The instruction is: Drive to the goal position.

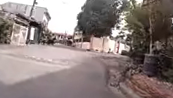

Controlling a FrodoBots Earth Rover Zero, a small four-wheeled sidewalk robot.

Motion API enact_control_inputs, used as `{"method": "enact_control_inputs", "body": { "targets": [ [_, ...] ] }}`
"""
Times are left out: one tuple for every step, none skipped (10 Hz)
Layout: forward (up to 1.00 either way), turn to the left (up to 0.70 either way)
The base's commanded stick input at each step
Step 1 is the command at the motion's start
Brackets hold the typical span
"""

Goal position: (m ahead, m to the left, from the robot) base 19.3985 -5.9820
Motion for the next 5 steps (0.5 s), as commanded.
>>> {"method": "enact_control_inputs", "body": {
  "targets": [
    [0.70, 0.00],
    [0.70, 0.00],
    [0.70, 0.00],
    [0.70, 0.00],
    [0.70, 0.00]
  ]
}}
